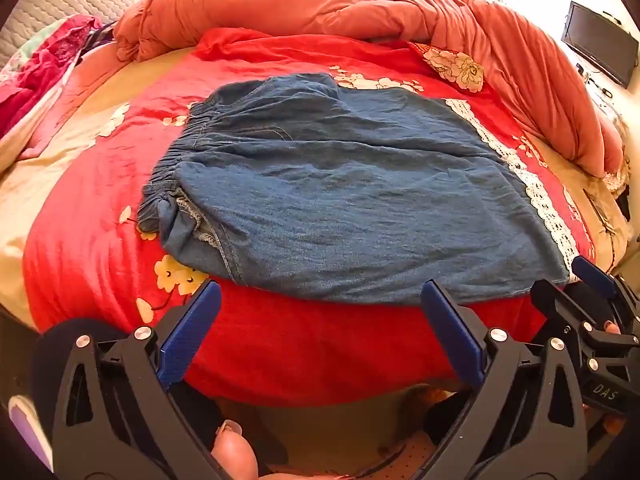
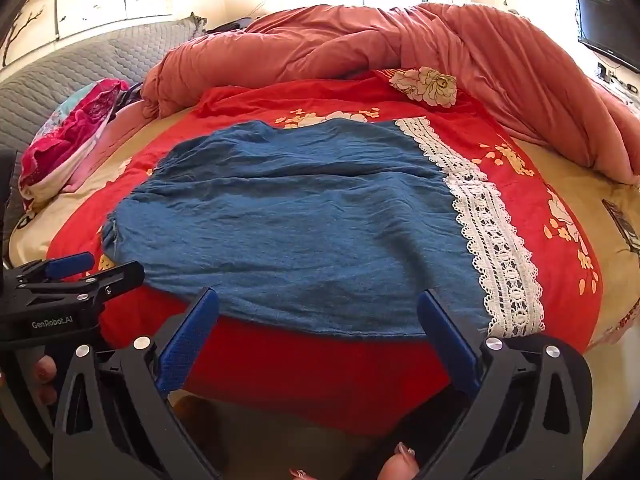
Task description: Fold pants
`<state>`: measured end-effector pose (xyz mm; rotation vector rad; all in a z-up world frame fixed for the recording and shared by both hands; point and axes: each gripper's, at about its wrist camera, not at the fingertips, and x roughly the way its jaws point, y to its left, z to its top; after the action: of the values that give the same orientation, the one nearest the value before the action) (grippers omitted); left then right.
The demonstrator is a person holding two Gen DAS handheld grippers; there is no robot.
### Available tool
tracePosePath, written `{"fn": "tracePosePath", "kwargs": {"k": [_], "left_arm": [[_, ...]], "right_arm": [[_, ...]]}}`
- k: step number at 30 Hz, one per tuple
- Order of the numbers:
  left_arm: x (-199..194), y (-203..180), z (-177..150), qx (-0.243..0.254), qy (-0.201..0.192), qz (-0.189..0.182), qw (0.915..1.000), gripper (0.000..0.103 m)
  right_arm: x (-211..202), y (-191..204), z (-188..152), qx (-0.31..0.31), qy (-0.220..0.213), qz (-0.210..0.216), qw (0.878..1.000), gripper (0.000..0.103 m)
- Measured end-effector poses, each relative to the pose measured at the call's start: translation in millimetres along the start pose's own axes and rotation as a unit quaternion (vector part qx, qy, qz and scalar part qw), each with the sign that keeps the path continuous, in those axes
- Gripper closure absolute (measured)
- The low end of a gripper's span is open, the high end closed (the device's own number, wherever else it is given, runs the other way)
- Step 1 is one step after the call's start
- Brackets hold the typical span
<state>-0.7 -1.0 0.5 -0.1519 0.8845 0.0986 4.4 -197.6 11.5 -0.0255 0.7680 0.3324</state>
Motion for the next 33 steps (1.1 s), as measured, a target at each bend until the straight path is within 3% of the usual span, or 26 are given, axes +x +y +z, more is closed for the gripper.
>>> {"fn": "tracePosePath", "kwargs": {"k": [4, 33], "left_arm": [[-1, 1, 3, -0.005, 0.008, -0.018, 0.9998, 0.009], [-5, -8, 0, -0.001, -0.001, -0.028, 0.9996, 0.009]], "right_arm": [[-3, 0, 1, 0.003, -0.006, -0.004, 1.0, 0.004], [-7, 7, 1, -0.001, -0.01, -0.004, 1.0, 0.004]]}}
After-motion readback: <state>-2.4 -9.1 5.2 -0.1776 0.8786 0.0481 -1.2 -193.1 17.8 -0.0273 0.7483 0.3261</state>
